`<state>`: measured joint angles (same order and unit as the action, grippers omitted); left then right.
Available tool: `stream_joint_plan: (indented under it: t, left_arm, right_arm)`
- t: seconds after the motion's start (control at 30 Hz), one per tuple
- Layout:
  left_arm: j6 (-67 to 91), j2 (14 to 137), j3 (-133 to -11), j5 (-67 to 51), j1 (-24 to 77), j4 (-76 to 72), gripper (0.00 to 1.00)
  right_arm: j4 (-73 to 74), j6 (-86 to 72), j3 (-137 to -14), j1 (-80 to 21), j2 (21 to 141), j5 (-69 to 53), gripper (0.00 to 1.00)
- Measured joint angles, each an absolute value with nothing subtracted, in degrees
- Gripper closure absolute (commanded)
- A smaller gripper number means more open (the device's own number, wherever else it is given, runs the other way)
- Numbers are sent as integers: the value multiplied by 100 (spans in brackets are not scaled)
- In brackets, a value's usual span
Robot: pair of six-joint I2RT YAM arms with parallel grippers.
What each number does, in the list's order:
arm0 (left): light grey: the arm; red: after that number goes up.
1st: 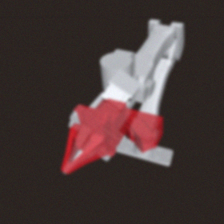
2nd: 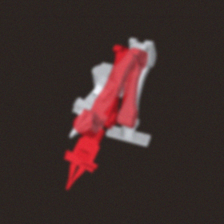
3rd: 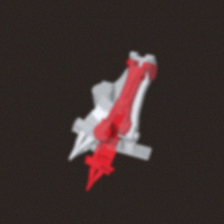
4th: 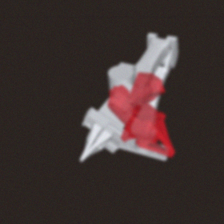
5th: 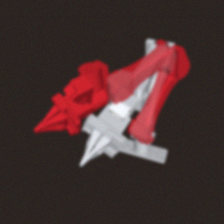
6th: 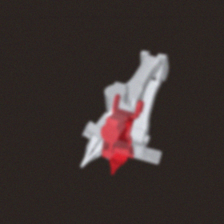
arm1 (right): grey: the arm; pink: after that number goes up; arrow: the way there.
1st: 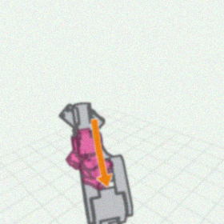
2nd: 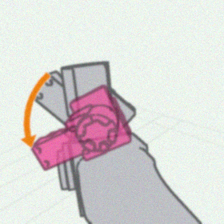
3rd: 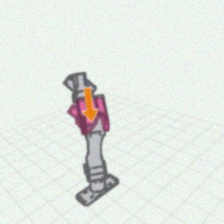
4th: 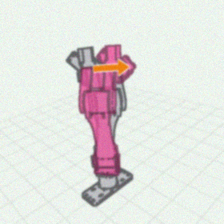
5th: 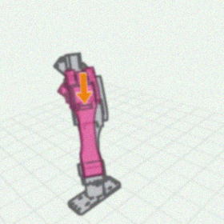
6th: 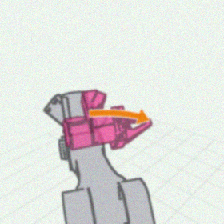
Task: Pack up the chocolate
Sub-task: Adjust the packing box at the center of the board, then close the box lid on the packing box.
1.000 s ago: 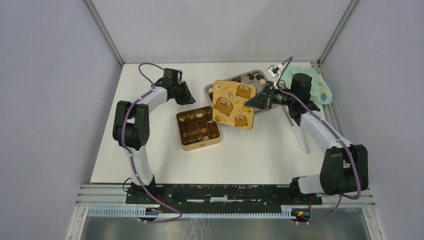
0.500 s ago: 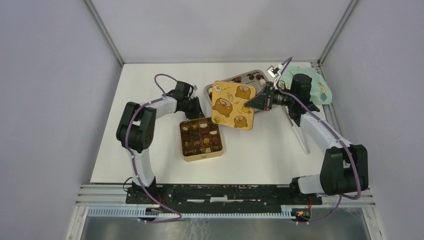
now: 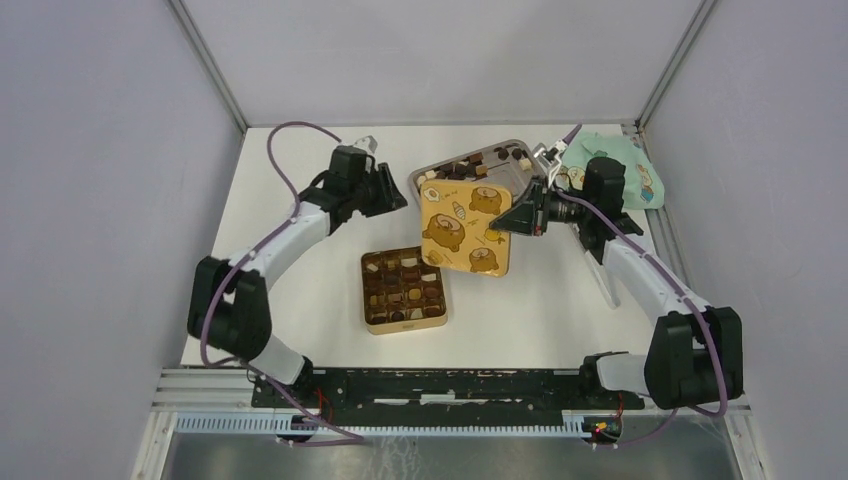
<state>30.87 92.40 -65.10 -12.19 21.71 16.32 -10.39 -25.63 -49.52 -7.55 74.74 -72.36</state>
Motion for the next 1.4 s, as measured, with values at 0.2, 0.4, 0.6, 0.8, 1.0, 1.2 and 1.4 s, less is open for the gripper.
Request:
stream_joint_plan:
  t: [0.2,0.4,0.6,0.8,1.0,1.2,1.4]
  left_arm:
    - [3094,7760,-6549,-301,2163,1662,23]
    - [3173,5920,-5833,307,2156,1988,6]
    - [3483,4119,-5072,447,2156,2477,0]
    - [3933,3022,-4873,443,2156,2775,1]
    - [4442,2689,-4598,443,2156,3212,5]
    - [4845,2703,-4364,440,2156,3645,15]
    - [4923,3026,-4136,364,2156,3806,29]
  right_arm:
    - [-1100,-2674,-4571,-1201,7323,-7223,100]
    - [-2349,-3813,-3815,-1909,7262,-7096,100]
    - [-3741,-5142,-3671,-2504,7780,-6794,100]
    - [-4619,-6173,-3671,-2880,8534,-6447,100]
    - [-5144,-6823,-3671,-3238,9094,-6093,100]
    - [-5264,-6987,-3710,-3472,9544,-5872,100]
    - [-5190,-6882,-4051,-3474,10009,-5769,99]
